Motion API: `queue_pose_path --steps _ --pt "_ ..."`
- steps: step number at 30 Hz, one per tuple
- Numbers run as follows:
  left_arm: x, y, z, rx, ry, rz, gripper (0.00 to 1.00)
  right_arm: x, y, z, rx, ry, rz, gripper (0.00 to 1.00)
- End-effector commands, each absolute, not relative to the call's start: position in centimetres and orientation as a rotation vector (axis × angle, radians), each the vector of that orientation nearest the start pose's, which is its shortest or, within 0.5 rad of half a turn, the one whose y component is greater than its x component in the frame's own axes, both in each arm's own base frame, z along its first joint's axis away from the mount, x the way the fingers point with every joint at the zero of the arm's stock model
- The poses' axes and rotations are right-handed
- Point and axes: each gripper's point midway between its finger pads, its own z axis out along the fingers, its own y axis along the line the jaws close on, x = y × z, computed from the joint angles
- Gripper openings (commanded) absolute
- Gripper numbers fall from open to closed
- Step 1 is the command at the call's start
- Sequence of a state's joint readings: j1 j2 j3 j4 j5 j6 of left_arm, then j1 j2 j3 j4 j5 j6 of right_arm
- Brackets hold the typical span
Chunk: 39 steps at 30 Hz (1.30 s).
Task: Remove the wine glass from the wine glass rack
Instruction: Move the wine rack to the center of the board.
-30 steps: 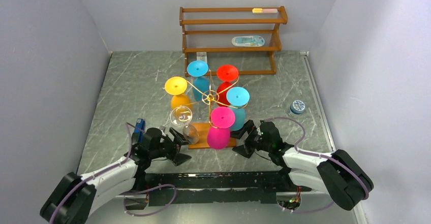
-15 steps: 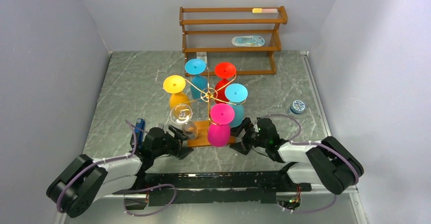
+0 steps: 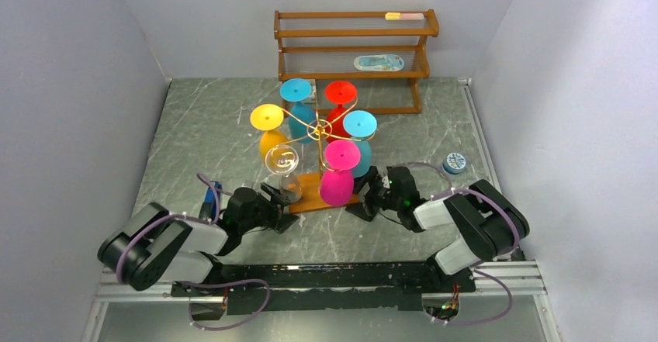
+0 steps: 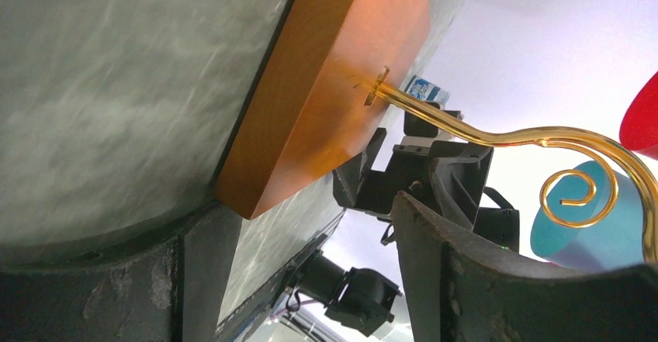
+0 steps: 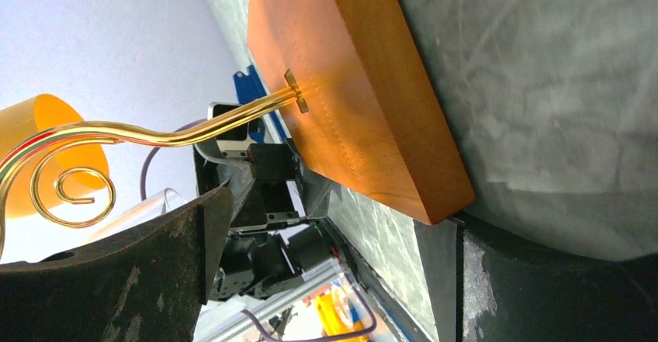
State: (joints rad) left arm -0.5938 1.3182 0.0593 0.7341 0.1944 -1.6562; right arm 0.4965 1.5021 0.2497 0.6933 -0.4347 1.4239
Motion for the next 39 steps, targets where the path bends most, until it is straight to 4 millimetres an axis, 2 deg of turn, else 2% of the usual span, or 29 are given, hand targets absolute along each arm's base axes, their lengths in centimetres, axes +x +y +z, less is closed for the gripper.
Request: queue_pose_path --steps 1,10,13,15,21,24,29,35,39 --pt "23.2 -22.0 3.4 -1.109 2.150 -1.325 0.77 24.0 24.2 2.8 0.841 2.371 1.366 0.90" --pt "27.2 -21.9 3.2 -1.111 2.117 -1.350 0.76 27.1 24.3 1.9 0.865 2.355 1.392 0.90" --pt "28.1 -22.3 3.2 -1.067 2.136 -1.348 0.77 28.3 24.3 1.9 0.830 2.351 1.381 0.91" --pt "28.6 -22.3 3.1 -1.063 2.142 -1.334 0.78 29.2 23.9 1.2 0.829 2.373 1.339 0.91" --pt "29.6 -21.8 3.1 -1.059 2.124 -1.369 0.79 30.4 23.1 1.6 0.851 2.314 1.430 0.92" --pt "29.5 -21.7 2.8 -1.034 2.154 -1.355 0.86 30.3 22.6 1.8 0.834 2.325 1.411 0.93" --pt "28.6 -21.0 2.9 -1.001 2.207 -1.272 0.87 30.5 21.5 3.1 0.803 2.311 1.359 0.96" --pt "26.3 -19.0 2.1 -0.975 2.284 -1.104 0.92 30.3 19.0 4.1 0.820 2.311 1.206 0.97" --pt "25.0 -17.7 1.9 -0.958 2.305 -1.018 0.94 29.8 16.6 5.2 0.862 2.268 1.076 0.98"
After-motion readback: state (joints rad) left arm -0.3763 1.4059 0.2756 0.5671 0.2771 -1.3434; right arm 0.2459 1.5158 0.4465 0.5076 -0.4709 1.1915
